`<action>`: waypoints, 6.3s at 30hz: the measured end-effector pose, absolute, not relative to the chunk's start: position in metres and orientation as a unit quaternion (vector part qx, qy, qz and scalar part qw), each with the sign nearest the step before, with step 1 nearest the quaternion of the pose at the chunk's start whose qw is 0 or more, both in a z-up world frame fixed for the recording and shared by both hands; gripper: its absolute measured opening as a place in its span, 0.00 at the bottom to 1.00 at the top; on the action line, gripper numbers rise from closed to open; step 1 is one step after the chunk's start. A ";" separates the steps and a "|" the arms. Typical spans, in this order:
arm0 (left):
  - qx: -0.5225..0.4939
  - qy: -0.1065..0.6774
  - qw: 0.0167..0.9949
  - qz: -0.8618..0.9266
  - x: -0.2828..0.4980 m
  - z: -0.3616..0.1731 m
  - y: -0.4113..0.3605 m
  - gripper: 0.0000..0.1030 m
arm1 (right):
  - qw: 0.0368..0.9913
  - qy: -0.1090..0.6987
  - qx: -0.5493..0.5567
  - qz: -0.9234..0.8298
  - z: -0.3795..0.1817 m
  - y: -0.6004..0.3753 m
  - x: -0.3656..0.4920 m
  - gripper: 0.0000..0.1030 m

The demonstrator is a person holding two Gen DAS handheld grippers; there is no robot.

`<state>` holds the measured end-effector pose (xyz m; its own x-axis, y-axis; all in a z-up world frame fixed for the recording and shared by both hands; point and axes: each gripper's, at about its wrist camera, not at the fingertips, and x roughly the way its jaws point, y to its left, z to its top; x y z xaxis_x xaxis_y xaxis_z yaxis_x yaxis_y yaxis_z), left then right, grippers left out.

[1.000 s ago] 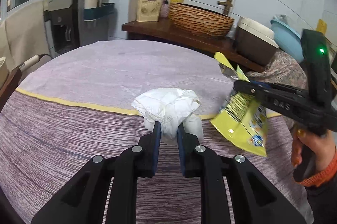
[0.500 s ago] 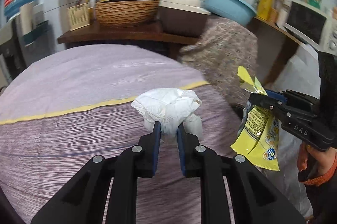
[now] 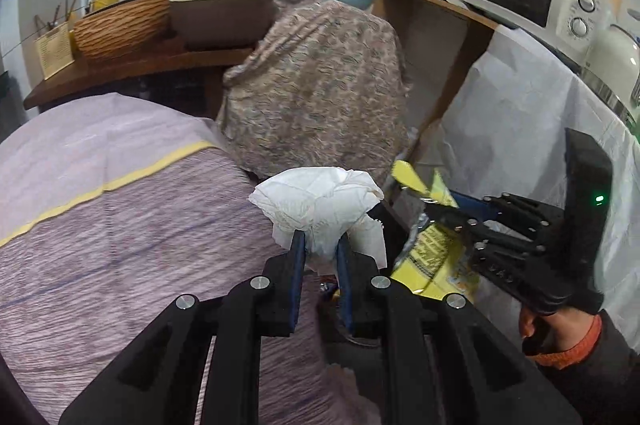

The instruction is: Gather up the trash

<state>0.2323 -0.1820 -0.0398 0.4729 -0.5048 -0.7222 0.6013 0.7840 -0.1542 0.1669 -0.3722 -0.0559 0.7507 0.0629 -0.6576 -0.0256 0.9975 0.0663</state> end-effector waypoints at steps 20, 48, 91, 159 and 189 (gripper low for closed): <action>0.089 0.458 0.818 -0.337 0.225 -0.097 -0.255 0.16 | 0.889 0.445 0.104 -0.038 -0.193 -0.428 0.192 0.66; 0.112 0.495 0.795 -0.333 0.243 -0.129 -0.309 0.62 | 0.918 0.352 0.131 -0.127 -0.130 -0.459 0.051 0.77; 0.034 0.147 0.981 -0.126 0.007 0.005 -0.043 0.95 | 0.993 0.119 -0.005 -0.026 0.005 -0.245 -0.089 0.95; 0.022 0.107 0.991 -0.079 -0.036 0.003 -0.036 0.95 | 0.993 0.117 0.001 -0.004 0.002 -0.217 -0.114 0.95; 0.027 0.108 0.991 -0.075 -0.038 0.003 -0.039 0.95 | 0.993 0.122 0.004 0.001 -0.003 -0.210 -0.116 0.95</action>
<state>-0.0380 -0.0392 0.0032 0.9656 -0.1422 -0.2179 0.1537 0.9874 0.0367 -0.1158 -0.2105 -0.0028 0.9702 0.0027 -0.2425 -0.0006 1.0000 0.0086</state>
